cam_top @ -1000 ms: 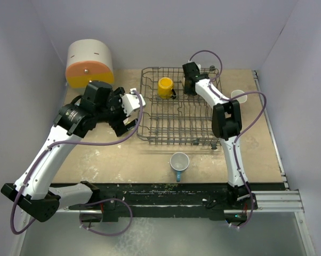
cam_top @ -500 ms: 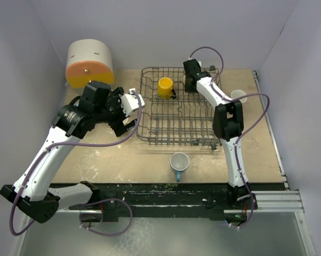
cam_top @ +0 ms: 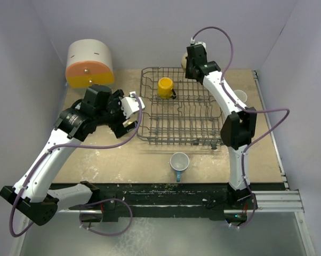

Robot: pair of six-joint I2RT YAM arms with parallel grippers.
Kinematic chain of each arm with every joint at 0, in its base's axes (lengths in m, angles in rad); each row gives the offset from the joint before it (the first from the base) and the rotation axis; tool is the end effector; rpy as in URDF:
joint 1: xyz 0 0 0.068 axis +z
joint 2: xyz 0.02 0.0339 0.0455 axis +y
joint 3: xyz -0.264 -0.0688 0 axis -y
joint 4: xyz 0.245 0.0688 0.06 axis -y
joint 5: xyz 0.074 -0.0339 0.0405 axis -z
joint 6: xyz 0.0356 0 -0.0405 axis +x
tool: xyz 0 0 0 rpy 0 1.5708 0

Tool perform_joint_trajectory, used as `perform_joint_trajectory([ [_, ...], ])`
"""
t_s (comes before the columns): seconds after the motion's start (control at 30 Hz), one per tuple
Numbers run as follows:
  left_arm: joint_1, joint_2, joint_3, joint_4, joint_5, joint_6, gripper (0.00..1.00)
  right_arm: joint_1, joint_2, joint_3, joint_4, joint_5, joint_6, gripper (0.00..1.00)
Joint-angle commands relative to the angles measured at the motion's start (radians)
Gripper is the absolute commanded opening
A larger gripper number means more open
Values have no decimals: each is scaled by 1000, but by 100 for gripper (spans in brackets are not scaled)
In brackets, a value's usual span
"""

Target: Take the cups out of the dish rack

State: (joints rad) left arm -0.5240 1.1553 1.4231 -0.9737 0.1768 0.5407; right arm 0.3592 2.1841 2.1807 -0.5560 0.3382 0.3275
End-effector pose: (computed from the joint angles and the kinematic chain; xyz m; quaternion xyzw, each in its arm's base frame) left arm 0.1846 -0.1139 0.4070 0.4909 0.7605 -0.0767 0.4181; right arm 0.4800 0.1676 0.3315 0.0678 0.8635 0.0221 0.4992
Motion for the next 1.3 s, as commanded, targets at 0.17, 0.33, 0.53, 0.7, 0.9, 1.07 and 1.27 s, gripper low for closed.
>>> perform_joint_trajectory([
  [0.17,5,-177,-191,237,42,175,99,131,-484,-291,34,-300,143,0],
  [0.33,5,-284,-295,386,92,225,99,179,-683,-505,122,-525,305,0],
  [0.53,5,-310,-340,530,140,250,99,191,-848,-719,326,-787,562,0],
  [0.7,5,-311,-363,690,208,257,99,213,-940,-873,592,-929,789,0],
  [0.9,5,-283,-319,777,244,230,99,259,-1014,-1002,849,-973,1001,0],
  [1.07,5,-276,-254,767,311,196,96,324,-1051,-1036,942,-936,1074,0],
  [1.27,6,-273,-205,777,325,163,88,413,-1096,-1093,1053,-863,1141,0],
])
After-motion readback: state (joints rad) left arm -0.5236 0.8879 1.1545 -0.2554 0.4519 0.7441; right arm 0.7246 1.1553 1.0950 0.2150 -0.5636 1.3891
